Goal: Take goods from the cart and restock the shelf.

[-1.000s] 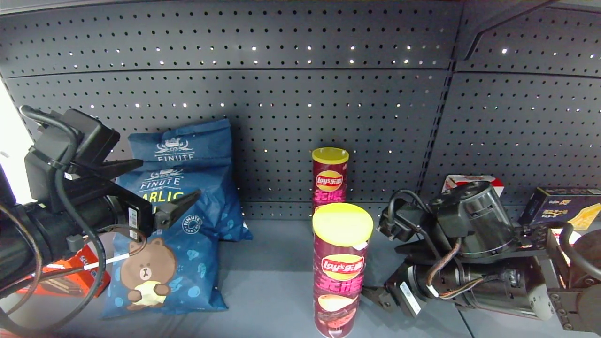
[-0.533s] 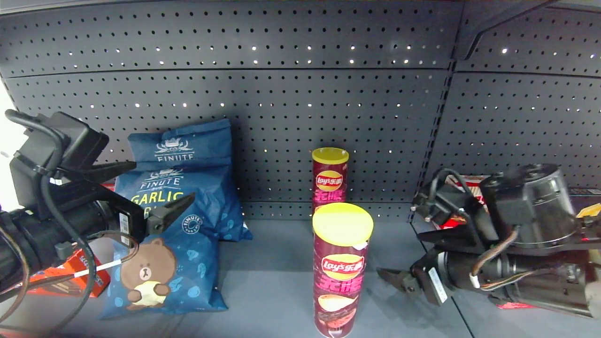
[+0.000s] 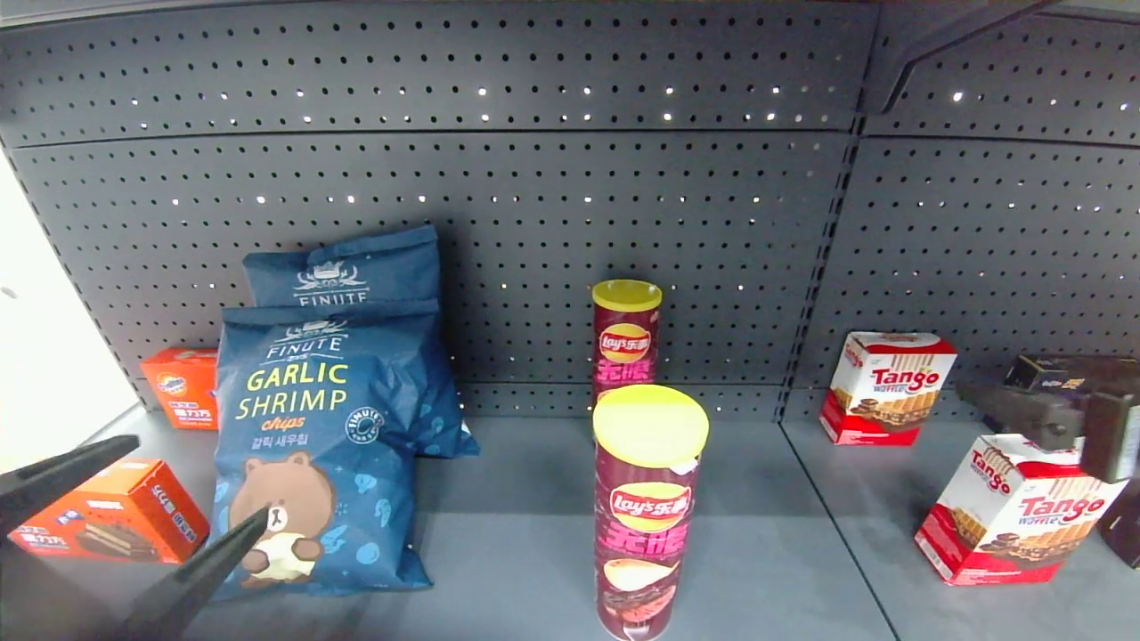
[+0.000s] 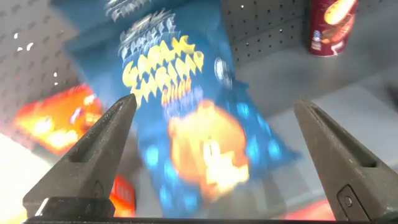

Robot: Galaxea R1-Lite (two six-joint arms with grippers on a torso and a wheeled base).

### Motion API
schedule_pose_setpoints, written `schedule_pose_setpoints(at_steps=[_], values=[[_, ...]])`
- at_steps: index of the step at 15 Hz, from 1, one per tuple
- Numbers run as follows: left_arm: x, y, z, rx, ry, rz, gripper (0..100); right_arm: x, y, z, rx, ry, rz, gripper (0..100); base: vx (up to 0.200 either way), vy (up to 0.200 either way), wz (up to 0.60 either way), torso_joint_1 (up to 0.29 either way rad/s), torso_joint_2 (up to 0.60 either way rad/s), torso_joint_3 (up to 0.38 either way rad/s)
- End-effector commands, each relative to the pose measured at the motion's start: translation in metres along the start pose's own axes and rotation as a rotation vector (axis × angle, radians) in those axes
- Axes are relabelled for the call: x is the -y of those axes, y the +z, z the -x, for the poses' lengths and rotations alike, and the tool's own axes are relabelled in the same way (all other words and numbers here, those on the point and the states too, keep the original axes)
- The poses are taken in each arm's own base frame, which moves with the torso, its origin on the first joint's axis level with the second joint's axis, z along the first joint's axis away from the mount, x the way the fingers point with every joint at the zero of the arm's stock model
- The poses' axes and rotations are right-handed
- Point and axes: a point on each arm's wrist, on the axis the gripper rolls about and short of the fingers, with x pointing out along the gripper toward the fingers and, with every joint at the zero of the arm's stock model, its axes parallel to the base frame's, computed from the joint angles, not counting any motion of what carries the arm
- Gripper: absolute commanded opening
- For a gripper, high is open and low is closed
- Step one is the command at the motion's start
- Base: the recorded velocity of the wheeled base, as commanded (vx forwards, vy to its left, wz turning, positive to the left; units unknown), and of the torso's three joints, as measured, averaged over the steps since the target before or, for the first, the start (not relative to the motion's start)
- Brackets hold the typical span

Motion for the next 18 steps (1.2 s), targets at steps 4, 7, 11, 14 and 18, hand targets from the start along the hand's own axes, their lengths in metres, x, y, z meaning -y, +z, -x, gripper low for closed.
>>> schedule_pose_setpoints(at_steps=[4, 7, 11, 14, 18], values=[[0.011, -0.051, 0.071, 0.012, 0.061, 0.061, 100, 0.029, -0.088, 0.1, 0.171, -0.335, -0.086, 100, 0.0, 0.0, 0.0, 0.0, 0.0, 0.0], [0.019, -0.083, 0.099, -0.033, 0.15, 0.078, 100, 0.022, -0.141, 0.113, 0.187, -0.425, -0.1, 100, 0.0, 0.0, 0.0, 0.0, 0.0, 0.0], [0.021, -0.096, 0.104, -0.029, 0.242, 0.092, 100, 0.016, -0.185, 0.12, 0.217, -0.396, -0.109, 100, 0.0, 0.0, 0.0, 0.0, 0.0, 0.0], [0.022, -0.103, 0.101, -0.051, 0.266, 0.092, 100, 0.015, -0.197, 0.113, 0.186, -0.367, -0.112, 100, 0.0, 0.0, 0.0, 0.0, 0.0, 0.0], [0.023, -0.105, 0.097, -0.001, 0.215, 0.133, 100, 0.013, -0.2, 0.11, 0.185, -0.272, -0.064, 100, 0.0, 0.0, 0.0, 0.0, 0.0, 0.0]])
